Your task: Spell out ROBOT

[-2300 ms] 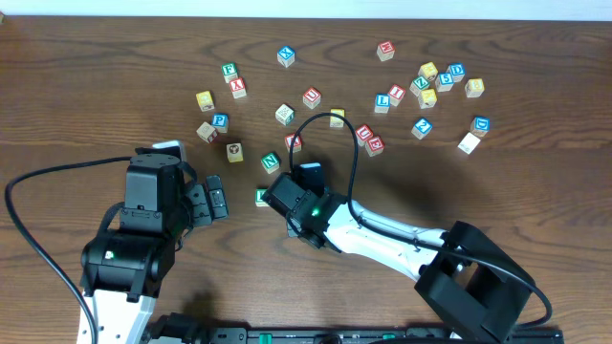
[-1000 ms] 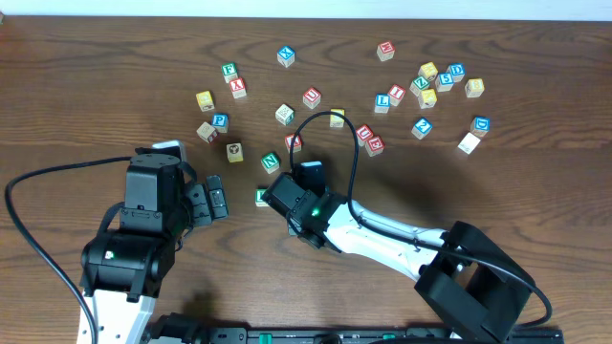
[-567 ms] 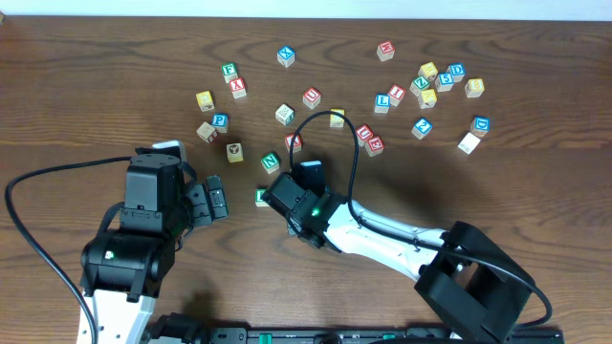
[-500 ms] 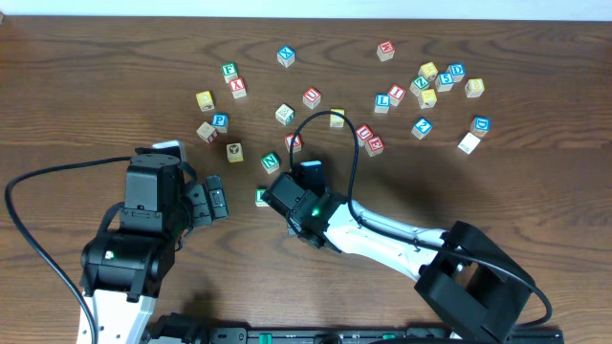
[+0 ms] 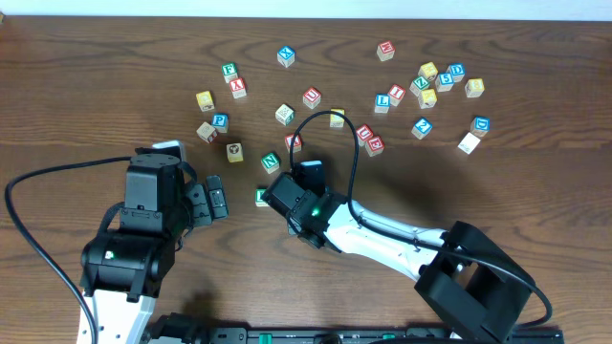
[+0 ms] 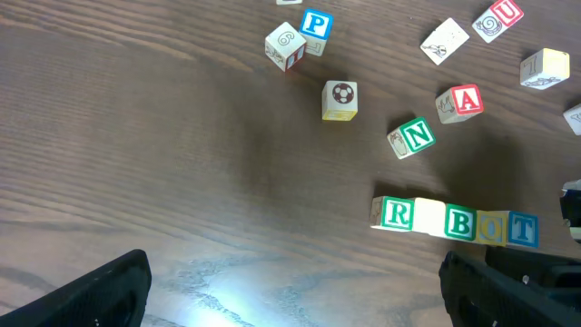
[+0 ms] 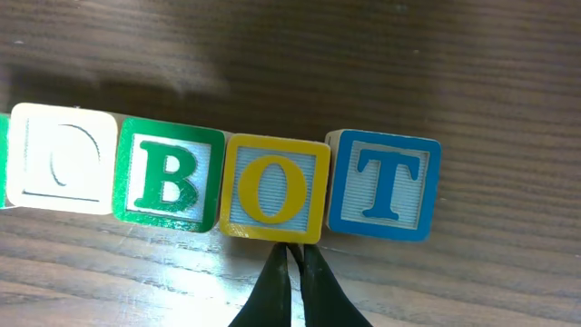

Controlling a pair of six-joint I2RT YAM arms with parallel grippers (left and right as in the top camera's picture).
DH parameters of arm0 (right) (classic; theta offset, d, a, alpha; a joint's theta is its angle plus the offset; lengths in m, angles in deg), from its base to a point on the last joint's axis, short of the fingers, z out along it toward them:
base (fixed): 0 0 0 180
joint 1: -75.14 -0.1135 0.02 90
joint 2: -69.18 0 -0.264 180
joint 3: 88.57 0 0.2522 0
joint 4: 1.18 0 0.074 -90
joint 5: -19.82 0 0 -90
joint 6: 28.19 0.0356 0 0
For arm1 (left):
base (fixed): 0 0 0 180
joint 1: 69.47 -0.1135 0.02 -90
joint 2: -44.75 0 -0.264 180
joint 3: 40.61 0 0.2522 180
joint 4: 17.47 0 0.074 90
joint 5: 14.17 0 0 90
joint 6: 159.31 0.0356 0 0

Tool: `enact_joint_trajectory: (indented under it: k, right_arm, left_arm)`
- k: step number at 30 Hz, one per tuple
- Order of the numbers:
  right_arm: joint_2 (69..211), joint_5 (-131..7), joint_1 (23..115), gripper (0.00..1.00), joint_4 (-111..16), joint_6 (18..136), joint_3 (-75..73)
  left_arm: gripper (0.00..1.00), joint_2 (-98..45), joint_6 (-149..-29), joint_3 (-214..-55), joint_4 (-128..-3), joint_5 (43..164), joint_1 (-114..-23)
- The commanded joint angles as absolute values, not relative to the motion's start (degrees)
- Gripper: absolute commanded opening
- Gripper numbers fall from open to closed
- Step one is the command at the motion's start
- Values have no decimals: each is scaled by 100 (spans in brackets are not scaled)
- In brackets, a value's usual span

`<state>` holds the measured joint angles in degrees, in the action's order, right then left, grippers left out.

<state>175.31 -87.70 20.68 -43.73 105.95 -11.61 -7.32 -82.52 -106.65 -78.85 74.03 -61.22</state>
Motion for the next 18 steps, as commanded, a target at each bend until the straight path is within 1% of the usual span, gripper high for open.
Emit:
enact_joint_trajectory:
  k: [1,18]
  right_arm:
    - [17625,-8814,2029,1,-4430,10673,-1205]
    - [17625,-8814,2029,1,-4345,10588,-1205]
  left_arm:
    - [100,-735,-8182,-10791,-7898,7372,-6152]
    - [100,-735,-8182,-10791,-7898,7372,-6152]
